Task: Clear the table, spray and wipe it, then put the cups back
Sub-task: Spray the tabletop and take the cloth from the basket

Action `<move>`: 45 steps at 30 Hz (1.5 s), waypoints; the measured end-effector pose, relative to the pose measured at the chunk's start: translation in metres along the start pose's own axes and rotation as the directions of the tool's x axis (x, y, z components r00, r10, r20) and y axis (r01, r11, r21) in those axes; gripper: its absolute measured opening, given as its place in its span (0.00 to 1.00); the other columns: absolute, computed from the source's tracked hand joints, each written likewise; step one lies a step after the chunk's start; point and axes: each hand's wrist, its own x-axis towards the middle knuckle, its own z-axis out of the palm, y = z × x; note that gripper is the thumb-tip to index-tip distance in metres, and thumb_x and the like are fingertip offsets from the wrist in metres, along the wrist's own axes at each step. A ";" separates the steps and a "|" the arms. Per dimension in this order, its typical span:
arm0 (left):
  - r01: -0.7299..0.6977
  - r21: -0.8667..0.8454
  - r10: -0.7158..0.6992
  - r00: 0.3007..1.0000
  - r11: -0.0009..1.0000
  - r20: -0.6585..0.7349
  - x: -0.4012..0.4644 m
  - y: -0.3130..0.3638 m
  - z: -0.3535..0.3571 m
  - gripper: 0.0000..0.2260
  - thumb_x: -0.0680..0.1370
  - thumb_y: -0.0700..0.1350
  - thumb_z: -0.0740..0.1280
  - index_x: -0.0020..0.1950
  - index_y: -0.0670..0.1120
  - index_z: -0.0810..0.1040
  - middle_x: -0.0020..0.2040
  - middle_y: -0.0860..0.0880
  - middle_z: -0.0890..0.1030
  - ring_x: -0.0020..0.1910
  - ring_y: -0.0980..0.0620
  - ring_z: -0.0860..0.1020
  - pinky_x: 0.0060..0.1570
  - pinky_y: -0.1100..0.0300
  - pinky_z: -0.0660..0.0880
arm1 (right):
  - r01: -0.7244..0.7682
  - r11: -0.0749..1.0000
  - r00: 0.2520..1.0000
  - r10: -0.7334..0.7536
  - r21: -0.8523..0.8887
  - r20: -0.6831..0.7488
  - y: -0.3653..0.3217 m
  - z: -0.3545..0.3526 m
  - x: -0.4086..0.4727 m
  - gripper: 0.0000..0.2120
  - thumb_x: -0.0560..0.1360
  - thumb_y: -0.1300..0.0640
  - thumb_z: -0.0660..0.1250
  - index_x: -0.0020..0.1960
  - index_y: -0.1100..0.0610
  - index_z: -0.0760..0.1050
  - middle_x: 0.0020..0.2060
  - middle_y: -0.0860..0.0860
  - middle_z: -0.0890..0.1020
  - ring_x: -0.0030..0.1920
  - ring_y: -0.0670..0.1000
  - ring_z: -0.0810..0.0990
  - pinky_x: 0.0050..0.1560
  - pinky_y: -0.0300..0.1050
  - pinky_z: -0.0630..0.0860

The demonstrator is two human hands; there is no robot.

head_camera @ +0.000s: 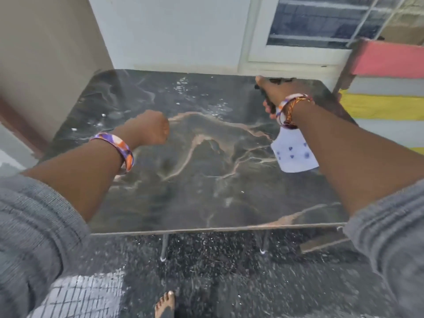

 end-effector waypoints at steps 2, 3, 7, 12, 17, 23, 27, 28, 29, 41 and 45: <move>-0.002 0.001 0.002 1.000 1.000 -0.008 0.009 -0.032 0.000 0.13 0.71 0.38 0.62 0.50 0.38 0.81 0.52 0.37 0.82 0.53 0.37 0.79 0.55 0.50 0.76 | -0.010 0.999 1.000 0.009 -0.044 -0.007 -0.009 0.021 0.010 0.21 0.69 0.40 0.68 0.48 0.58 0.76 0.26 0.54 0.73 0.21 0.49 0.70 0.23 0.34 0.69; -0.007 0.001 0.007 1.000 1.000 -0.017 0.013 -0.049 -0.001 0.12 0.71 0.38 0.62 0.49 0.39 0.81 0.51 0.37 0.82 0.52 0.37 0.79 0.55 0.50 0.76 | -0.032 0.999 0.999 0.032 -0.020 0.000 -0.015 0.032 0.013 0.20 0.70 0.41 0.68 0.47 0.58 0.75 0.27 0.54 0.73 0.23 0.51 0.71 0.25 0.37 0.71; 0.035 -0.021 -0.035 0.999 0.999 -0.025 0.019 -0.099 -0.006 0.13 0.71 0.39 0.61 0.50 0.40 0.81 0.52 0.38 0.82 0.53 0.38 0.78 0.56 0.47 0.76 | -0.074 0.997 0.990 0.074 -0.003 0.124 -0.034 0.075 0.010 0.23 0.72 0.38 0.65 0.53 0.57 0.74 0.33 0.55 0.77 0.26 0.51 0.77 0.28 0.40 0.76; 0.075 0.002 -0.074 0.993 0.997 -0.092 0.016 -0.131 -0.020 0.11 0.70 0.38 0.61 0.47 0.37 0.80 0.50 0.36 0.81 0.51 0.36 0.78 0.54 0.47 0.76 | 0.086 0.988 0.988 -0.067 -0.131 0.141 -0.031 0.139 -0.023 0.21 0.69 0.37 0.67 0.35 0.56 0.77 0.26 0.56 0.77 0.27 0.54 0.74 0.32 0.45 0.75; 0.094 0.037 -0.088 0.987 0.995 -0.131 0.008 -0.136 -0.039 0.07 0.71 0.39 0.65 0.43 0.36 0.79 0.44 0.37 0.79 0.43 0.37 0.76 0.49 0.47 0.77 | 0.111 0.948 0.973 -0.042 -0.299 0.229 -0.020 0.152 -0.065 0.23 0.69 0.37 0.67 0.32 0.57 0.73 0.26 0.54 0.77 0.22 0.49 0.72 0.27 0.39 0.71; 0.007 0.018 -0.005 0.994 1.000 -0.109 -0.011 -0.092 -0.030 0.08 0.70 0.38 0.61 0.42 0.38 0.78 0.45 0.35 0.80 0.49 0.34 0.78 0.52 0.44 0.77 | -0.035 0.974 0.939 0.109 -0.223 0.327 0.009 0.112 -0.121 0.27 0.69 0.32 0.63 0.36 0.57 0.75 0.30 0.54 0.79 0.27 0.51 0.75 0.30 0.36 0.69; -0.073 0.013 0.074 0.995 0.997 -0.062 -0.027 -0.042 -0.011 0.10 0.71 0.38 0.61 0.47 0.35 0.78 0.49 0.34 0.80 0.50 0.34 0.78 0.50 0.47 0.77 | -0.037 0.991 0.983 0.059 -0.125 0.176 0.058 0.084 -0.155 0.23 0.63 0.34 0.71 0.33 0.55 0.75 0.24 0.54 0.76 0.23 0.52 0.71 0.24 0.37 0.66; -0.087 0.016 0.087 0.995 0.996 -0.052 -0.033 -0.028 -0.007 0.09 0.72 0.38 0.60 0.45 0.35 0.76 0.46 0.35 0.79 0.50 0.34 0.78 0.48 0.49 0.76 | -0.055 0.991 0.986 0.074 -0.124 0.150 0.071 0.074 -0.161 0.23 0.61 0.34 0.71 0.33 0.55 0.75 0.24 0.54 0.76 0.24 0.52 0.71 0.24 0.38 0.66; -0.099 0.019 0.099 0.994 0.995 -0.039 -0.039 -0.014 -0.003 0.06 0.72 0.38 0.60 0.42 0.36 0.74 0.44 0.36 0.78 0.49 0.34 0.78 0.47 0.49 0.75 | -0.083 0.989 0.987 0.098 -0.120 0.127 0.081 0.061 -0.168 0.24 0.61 0.34 0.72 0.33 0.55 0.74 0.24 0.54 0.76 0.24 0.52 0.71 0.24 0.38 0.66; -0.376 0.066 0.372 0.926 0.924 0.072 -0.044 0.134 0.046 0.15 0.67 0.41 0.61 0.50 0.41 0.81 0.51 0.39 0.83 0.53 0.37 0.79 0.54 0.46 0.77 | -0.250 0.921 0.899 0.335 0.298 -0.282 0.182 -0.098 -0.203 0.25 0.64 0.34 0.70 0.37 0.58 0.73 0.19 0.51 0.75 0.20 0.49 0.70 0.22 0.35 0.66; -0.451 0.066 0.448 0.892 0.890 0.063 -0.021 0.177 0.055 0.15 0.68 0.38 0.60 0.51 0.39 0.81 0.52 0.38 0.82 0.53 0.36 0.79 0.54 0.45 0.77 | -0.250 0.872 0.862 0.398 0.421 -0.314 0.206 -0.140 -0.200 0.22 0.67 0.38 0.70 0.31 0.57 0.73 0.20 0.52 0.75 0.21 0.50 0.72 0.26 0.39 0.70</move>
